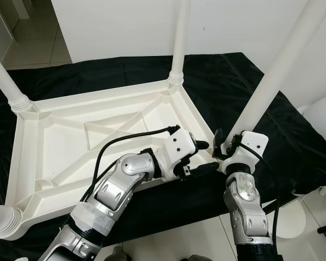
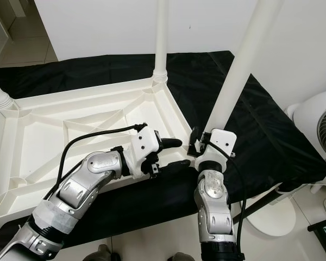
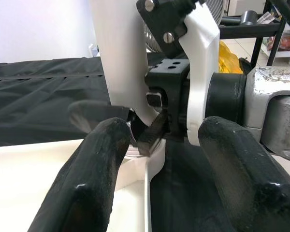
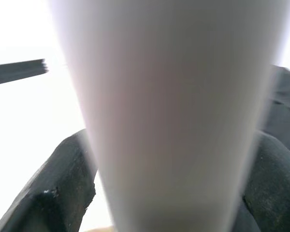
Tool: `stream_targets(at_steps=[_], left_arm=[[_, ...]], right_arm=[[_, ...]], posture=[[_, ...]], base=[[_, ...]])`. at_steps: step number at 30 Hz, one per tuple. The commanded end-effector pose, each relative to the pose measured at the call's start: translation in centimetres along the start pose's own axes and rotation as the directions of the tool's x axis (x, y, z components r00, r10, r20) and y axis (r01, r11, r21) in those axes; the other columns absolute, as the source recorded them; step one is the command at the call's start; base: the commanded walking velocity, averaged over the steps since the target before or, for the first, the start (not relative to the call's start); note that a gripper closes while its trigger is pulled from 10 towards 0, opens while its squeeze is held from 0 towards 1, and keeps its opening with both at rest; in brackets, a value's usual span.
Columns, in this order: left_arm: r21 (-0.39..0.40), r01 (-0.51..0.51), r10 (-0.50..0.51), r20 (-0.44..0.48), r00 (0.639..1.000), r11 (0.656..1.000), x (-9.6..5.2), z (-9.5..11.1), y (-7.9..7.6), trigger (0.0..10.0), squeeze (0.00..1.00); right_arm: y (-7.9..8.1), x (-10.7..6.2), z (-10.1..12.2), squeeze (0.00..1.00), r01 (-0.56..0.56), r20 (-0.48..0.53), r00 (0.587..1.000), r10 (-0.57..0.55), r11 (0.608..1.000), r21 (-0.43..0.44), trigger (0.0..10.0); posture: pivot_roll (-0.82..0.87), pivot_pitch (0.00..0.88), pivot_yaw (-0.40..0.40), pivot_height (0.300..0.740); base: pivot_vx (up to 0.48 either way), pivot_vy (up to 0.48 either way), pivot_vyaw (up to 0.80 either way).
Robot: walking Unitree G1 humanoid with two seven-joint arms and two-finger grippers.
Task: Building children table
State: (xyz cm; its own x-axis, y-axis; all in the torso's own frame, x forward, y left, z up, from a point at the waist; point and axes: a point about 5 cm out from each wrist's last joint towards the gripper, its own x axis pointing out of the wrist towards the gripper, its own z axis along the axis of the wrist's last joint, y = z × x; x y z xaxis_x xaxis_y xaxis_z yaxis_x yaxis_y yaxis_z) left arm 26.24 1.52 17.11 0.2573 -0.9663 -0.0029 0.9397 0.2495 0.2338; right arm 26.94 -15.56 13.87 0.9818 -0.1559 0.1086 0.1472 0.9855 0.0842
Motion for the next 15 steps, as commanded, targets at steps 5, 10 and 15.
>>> stream_targets(at_steps=[5, 10, 15], left_arm=[[0.019, 0.027, -0.027, -0.007, 1.000, 0.999, 0.2, 0.1, -0.1, 10.0, 0.00], [0.023, 0.024, -0.024, -0.007, 1.000, 0.999, 0.3, 0.1, 0.1, 10.0, 0.00], [0.022, 0.024, -0.024, -0.004, 1.000, 0.999, 0.4, 0.2, 0.1, 10.0, 0.00]], right_arm=[[-1.2, 0.1, -0.3, 0.00, -0.215, -0.035, 0.976, 0.214, 0.976, -0.020, 10.0], [-2.8, 0.8, -0.6, 0.00, -0.369, -0.057, 0.929, 0.365, 0.923, -0.107, 10.0], [-3.0, 1.1, -0.8, 0.00, -0.421, -0.085, 0.907, 0.413, 0.896, -0.143, 10.0]], posture=[[-0.03, 0.005, 0.002, 0.740], [-0.02, 0.009, 0.006, 0.740], [-0.02, 0.011, 0.008, 0.740]], base=[[0.000, 0.000, 0.00], [0.000, 0.000, 0.00], [0.000, 0.000, 0.00]])
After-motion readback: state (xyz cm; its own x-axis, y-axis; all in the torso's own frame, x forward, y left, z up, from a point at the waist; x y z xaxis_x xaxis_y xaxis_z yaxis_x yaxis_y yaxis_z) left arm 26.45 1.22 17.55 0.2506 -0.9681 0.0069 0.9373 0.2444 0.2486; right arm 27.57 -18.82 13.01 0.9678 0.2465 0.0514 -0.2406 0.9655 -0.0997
